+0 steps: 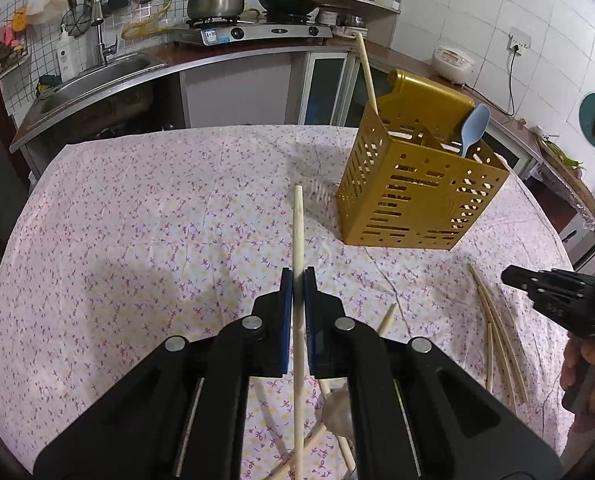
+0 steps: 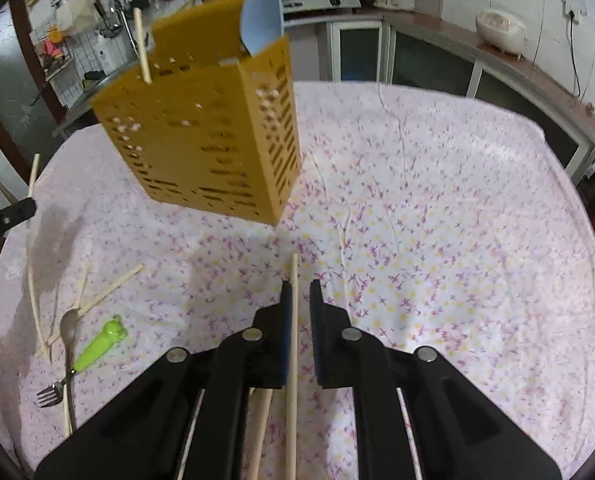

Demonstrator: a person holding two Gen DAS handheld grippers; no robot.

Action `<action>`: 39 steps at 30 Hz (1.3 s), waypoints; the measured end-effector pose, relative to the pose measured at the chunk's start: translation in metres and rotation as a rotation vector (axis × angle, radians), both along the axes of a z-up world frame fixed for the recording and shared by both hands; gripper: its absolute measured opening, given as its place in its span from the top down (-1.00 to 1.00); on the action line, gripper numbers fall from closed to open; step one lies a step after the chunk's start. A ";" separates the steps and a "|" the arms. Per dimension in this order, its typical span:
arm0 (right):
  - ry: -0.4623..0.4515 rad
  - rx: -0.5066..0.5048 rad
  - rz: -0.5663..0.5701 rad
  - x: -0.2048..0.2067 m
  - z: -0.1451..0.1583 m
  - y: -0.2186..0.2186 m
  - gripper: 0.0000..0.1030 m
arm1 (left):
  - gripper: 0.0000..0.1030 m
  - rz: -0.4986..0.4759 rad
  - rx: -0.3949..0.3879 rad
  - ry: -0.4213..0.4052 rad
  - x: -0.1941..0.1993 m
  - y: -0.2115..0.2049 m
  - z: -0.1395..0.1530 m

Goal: Organize utensils
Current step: 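Lift the chopstick with the left tool while the right tool carries its chopstick toward the holder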

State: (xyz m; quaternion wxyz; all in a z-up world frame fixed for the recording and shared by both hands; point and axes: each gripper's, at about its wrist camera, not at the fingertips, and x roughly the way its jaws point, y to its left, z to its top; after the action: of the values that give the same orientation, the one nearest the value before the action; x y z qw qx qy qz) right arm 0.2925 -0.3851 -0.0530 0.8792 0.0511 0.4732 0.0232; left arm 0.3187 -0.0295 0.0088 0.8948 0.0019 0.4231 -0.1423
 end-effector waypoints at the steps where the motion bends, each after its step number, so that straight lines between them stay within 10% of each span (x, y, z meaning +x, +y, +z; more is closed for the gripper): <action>1: 0.011 0.006 -0.001 0.003 -0.004 0.001 0.79 | 0.91 0.000 0.001 0.002 0.001 0.000 -0.001; 7: 0.050 0.002 0.002 0.020 -0.015 0.007 0.72 | 0.91 -0.005 0.000 0.014 0.006 -0.001 -0.008; 10: 0.062 -0.034 0.006 0.026 -0.018 0.011 0.09 | 0.91 -0.004 0.000 0.026 0.008 -0.002 -0.012; 16: 0.123 -0.082 0.013 0.035 -0.031 0.017 0.29 | 0.91 -0.011 0.000 0.042 0.012 -0.004 -0.014; 19: 0.139 -0.066 0.002 0.036 -0.027 0.015 0.88 | 0.91 -0.008 0.001 0.049 0.015 -0.003 -0.015; 39: -0.371 -0.025 -0.013 -0.041 0.097 0.005 0.88 | 0.91 -0.032 -0.018 -0.155 -0.016 -0.017 0.037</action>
State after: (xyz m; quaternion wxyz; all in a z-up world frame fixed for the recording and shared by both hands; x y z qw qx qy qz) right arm 0.2512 -0.3800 0.0444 0.9520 0.0383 0.3030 0.0206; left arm 0.3024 -0.0467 0.0462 0.9225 0.0115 0.3513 -0.1597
